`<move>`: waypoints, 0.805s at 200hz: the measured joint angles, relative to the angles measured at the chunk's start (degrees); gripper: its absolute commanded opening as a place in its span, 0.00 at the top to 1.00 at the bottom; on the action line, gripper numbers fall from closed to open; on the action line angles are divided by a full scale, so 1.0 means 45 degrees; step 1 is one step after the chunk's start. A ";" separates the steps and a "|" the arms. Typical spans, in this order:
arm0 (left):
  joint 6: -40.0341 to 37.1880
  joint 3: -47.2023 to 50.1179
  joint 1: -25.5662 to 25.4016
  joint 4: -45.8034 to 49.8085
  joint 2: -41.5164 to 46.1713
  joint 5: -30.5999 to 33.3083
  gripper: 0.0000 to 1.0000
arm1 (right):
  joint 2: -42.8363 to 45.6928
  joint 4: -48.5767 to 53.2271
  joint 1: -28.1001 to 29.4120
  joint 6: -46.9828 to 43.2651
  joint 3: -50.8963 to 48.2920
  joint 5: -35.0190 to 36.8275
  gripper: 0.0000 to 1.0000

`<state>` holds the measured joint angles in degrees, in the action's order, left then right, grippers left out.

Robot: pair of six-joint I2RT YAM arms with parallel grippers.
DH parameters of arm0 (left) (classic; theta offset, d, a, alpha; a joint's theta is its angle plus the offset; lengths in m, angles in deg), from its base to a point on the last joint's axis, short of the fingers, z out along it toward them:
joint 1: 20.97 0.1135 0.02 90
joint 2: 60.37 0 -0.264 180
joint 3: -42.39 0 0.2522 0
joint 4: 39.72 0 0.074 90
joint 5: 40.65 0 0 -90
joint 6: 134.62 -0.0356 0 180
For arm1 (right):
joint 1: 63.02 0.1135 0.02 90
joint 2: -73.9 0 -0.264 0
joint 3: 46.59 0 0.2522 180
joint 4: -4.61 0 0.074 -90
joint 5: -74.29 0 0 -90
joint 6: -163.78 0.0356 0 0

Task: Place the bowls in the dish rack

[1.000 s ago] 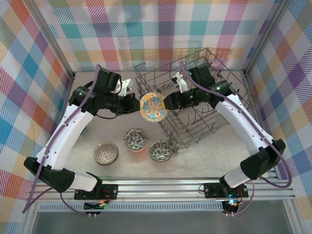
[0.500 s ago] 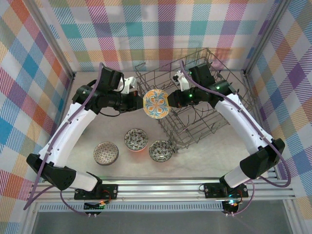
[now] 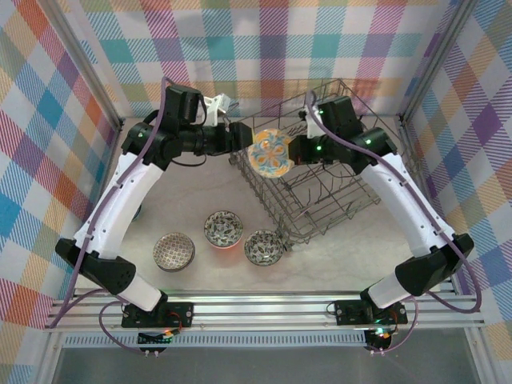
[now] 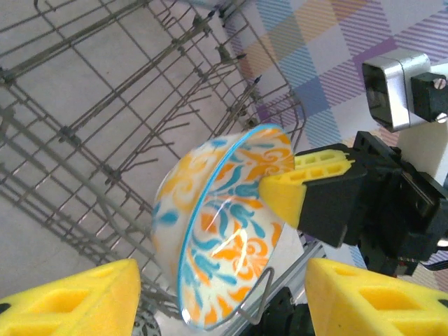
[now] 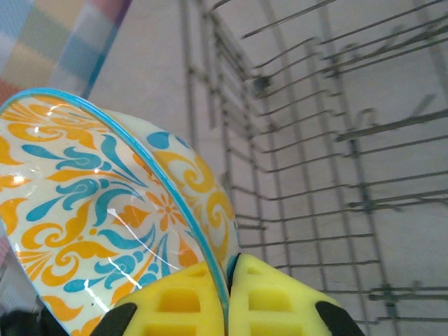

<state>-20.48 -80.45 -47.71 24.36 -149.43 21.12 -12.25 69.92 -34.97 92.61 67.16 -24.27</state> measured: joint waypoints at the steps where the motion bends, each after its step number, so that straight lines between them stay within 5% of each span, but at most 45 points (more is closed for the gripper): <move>1: -0.0005 -0.0015 0.0015 -0.0029 -0.0034 -0.0024 0.35 | 0.0010 -0.0005 -0.0044 0.0024 0.0000 0.0083 1.00; 84: -0.0083 -0.0068 0.0826 -0.0903 -0.1826 -0.0811 0.32 | 0.0097 -0.0918 -0.3075 0.0597 -0.0112 0.5591 1.00; 161: 0.0000 -0.0515 0.1506 -0.1224 -0.3643 -0.0942 0.32 | -0.1588 -0.2404 -0.3162 -0.1103 -0.0981 0.9748 1.00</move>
<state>-20.48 -82.76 -40.93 18.86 -165.82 16.88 -19.40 59.10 -49.20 87.65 62.74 19.60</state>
